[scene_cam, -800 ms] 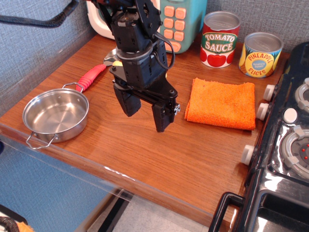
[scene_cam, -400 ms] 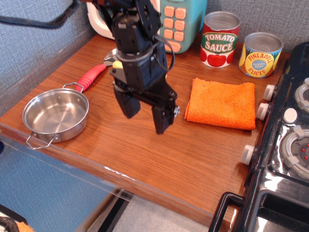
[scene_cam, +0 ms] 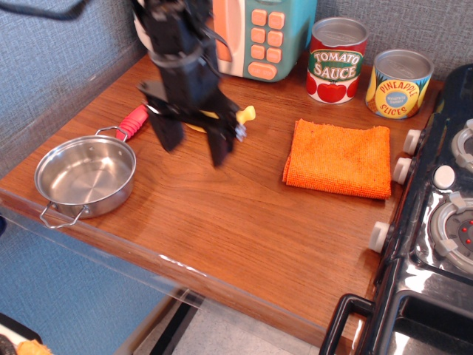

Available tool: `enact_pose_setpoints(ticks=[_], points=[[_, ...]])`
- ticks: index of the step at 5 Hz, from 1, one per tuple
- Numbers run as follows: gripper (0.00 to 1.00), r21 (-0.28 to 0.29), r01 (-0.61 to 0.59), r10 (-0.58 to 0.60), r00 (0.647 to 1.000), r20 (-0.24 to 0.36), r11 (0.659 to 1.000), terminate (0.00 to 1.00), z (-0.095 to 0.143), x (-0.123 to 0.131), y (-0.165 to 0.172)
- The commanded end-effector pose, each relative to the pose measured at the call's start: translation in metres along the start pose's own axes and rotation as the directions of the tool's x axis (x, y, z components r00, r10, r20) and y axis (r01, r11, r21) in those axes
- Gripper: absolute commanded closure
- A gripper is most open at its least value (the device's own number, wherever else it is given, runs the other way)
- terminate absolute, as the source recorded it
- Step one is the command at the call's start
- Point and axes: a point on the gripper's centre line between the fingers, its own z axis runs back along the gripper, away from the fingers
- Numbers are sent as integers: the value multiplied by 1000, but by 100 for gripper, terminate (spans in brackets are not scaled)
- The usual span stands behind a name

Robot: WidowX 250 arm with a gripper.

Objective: Move the spoon to the right side of the pot.

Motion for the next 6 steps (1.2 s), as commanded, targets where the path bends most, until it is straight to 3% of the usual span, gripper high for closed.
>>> enact_pose_setpoints(ticks=[1, 3, 6], points=[[0, 29, -172, 170, 984, 52, 985, 0, 5, 31, 105], [0, 10, -227, 227, 973, 37, 974, 0, -14, 41, 135], [0, 68, -188, 186, 982, 31, 980, 0, -37, 56, 122]])
